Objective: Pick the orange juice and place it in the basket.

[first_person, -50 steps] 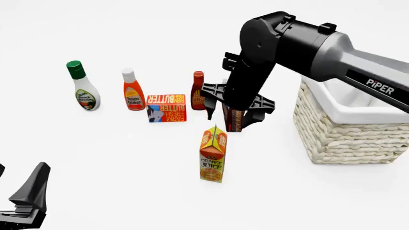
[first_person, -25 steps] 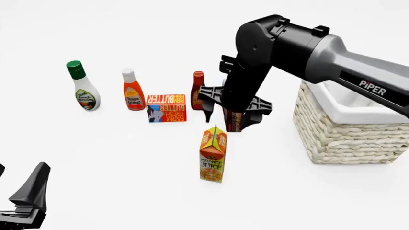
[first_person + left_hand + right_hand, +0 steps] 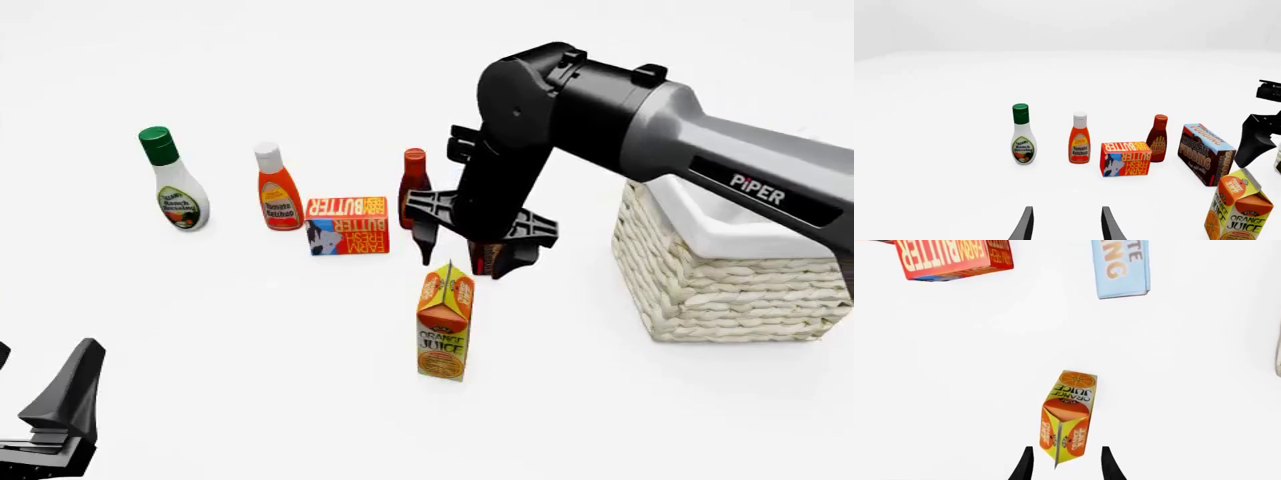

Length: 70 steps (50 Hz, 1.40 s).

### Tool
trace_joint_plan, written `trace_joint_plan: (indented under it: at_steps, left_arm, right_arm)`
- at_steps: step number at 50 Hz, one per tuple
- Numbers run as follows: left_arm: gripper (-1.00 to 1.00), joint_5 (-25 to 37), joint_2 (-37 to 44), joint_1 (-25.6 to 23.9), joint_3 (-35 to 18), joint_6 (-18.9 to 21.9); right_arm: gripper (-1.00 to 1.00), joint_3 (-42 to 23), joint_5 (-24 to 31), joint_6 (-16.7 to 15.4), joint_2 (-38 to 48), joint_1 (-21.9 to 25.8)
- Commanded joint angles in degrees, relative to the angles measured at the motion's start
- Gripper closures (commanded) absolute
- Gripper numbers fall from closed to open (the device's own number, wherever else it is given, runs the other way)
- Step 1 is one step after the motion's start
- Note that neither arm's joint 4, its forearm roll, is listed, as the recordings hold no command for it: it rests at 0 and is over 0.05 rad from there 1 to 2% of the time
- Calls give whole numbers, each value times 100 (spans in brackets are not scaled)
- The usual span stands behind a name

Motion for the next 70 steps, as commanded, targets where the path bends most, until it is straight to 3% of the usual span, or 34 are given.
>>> trace_joint_plan:
  at_steps: [1, 70]
  left_arm:
    - [-100, -22, 3, 33, 14, -1]
    - [-100, -20, 3, 34, 14, 1]
  right_arm:
    - [-100, 18, 0, -24, 128, 7]
    - [-100, -85, 0, 230, 378, 167]
